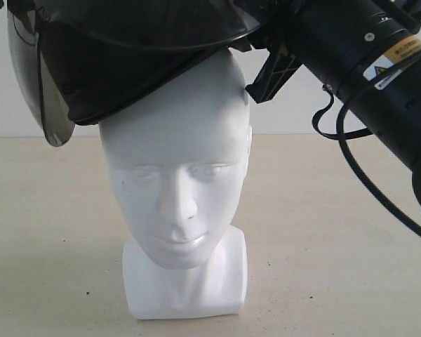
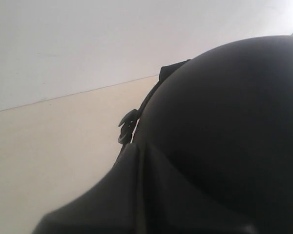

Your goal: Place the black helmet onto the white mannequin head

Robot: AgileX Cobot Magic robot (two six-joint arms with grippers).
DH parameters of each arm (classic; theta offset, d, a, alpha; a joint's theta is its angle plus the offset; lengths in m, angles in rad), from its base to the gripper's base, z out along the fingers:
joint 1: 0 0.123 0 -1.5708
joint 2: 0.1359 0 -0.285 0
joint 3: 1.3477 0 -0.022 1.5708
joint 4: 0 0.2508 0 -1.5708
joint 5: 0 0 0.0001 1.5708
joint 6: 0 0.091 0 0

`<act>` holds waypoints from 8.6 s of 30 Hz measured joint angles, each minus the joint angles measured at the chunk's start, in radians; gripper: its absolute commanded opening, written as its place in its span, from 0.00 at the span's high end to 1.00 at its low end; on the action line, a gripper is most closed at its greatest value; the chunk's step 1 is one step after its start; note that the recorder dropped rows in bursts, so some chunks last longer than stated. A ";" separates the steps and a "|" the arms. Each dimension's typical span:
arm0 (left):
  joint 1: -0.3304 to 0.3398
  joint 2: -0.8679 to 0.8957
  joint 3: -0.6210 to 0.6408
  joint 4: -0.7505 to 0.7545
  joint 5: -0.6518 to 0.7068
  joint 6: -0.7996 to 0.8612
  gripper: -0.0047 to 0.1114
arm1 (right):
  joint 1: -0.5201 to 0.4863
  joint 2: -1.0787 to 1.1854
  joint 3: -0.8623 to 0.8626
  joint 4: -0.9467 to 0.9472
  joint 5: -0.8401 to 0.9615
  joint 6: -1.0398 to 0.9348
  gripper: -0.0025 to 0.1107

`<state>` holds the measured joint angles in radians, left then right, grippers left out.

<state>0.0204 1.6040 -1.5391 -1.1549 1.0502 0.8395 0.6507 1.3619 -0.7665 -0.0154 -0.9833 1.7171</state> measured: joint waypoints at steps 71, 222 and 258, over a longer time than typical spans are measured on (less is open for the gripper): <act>-0.088 0.009 -0.004 0.097 -0.097 0.010 0.92 | -0.002 -0.101 -0.015 -0.005 0.385 -0.092 0.67; -0.103 -1.214 1.134 0.268 -0.823 -0.263 0.92 | -0.013 -0.460 -0.308 -0.422 1.763 -1.119 0.97; -0.103 -0.436 0.713 0.460 -0.766 -0.743 0.92 | -0.013 -0.155 -0.525 0.218 1.589 -1.611 0.97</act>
<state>-0.0822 1.1683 -0.8258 -0.6948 0.2839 0.0964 0.6376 1.2066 -1.2918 0.2024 0.6057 0.1059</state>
